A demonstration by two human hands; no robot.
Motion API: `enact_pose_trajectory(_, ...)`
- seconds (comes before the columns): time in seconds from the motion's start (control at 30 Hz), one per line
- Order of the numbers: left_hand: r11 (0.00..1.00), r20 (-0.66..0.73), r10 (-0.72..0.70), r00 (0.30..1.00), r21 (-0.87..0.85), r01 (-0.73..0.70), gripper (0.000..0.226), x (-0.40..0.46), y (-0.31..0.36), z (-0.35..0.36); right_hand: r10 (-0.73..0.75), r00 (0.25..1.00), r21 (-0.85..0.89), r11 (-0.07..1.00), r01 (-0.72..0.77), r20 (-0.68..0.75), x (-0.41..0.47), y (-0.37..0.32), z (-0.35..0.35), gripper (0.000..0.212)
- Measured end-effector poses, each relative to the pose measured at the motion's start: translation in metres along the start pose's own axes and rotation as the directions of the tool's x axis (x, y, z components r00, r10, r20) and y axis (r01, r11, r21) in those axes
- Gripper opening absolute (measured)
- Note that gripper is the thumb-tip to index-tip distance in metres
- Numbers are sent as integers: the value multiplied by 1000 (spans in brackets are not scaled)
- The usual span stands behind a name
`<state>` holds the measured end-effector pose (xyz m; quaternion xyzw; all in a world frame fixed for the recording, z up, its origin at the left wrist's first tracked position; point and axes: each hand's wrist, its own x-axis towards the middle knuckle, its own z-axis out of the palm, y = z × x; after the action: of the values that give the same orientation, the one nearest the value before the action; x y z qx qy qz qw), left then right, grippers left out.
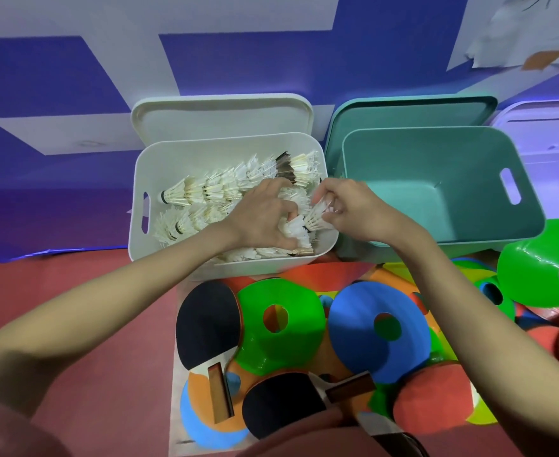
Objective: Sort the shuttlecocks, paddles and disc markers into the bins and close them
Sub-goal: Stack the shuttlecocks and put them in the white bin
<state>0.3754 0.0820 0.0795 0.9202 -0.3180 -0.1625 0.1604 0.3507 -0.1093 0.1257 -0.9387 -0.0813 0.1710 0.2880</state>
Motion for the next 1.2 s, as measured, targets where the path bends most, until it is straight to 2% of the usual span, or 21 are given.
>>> enact_pose_trajectory(0.17,1000,-16,-25,1000,-18,24,37,-8,-8,-10,-33,990,341,940,-15,134,9,4,16,24)
enact_pose_trajectory(0.3,999,18,-27,999,38,26,35,-10,-12,-12,12,975,474,872,-119,224,12,2,31,26)
enact_pose_trajectory(0.37,999,57,-23,998,32,21,35,-11,-16,-13,42,966,443,883,-155,254,13,3,37,30)
enact_pose_trajectory(0.47,999,118,1,993,-38,4,39,-14,-21,-15,46,953,273,953,-131,300,12,2,38,40)
enact_pose_trajectory(0.53,996,109,29,994,-91,-19,41,-16,-24,-18,46,954,148,985,-94,296,12,-2,36,51)
enact_pose_trajectory(0.67,981,3,28,1000,-194,-27,37,-21,-33,-25,63,961,-33,998,-56,268,11,-6,30,59)
enact_pose_trajectory(0.73,972,-78,5,997,-234,-23,28,-26,-37,-29,92,962,-159,986,-52,256,7,-8,24,53)
enact_pose_trajectory(0.83,964,-213,-49,976,-265,-9,20,-35,-42,-36,55,988,-375,927,3,146,6,-14,11,38)
enact_pose_trajectory(0.9,964,-278,-86,957,-266,10,19,-39,-45,-41,12,997,-339,941,13,73,11,-17,5,33)
enact_pose_trajectory(1.03,950,-355,-180,918,-304,69,18,-50,-54,-46,-68,995,-139,989,57,-78,24,-16,6,31)
enact_pose_trajectory(1.2,935,-384,-230,894,-343,93,15,-68,-58,-44,-154,973,-71,987,144,-171,23,-10,14,25)
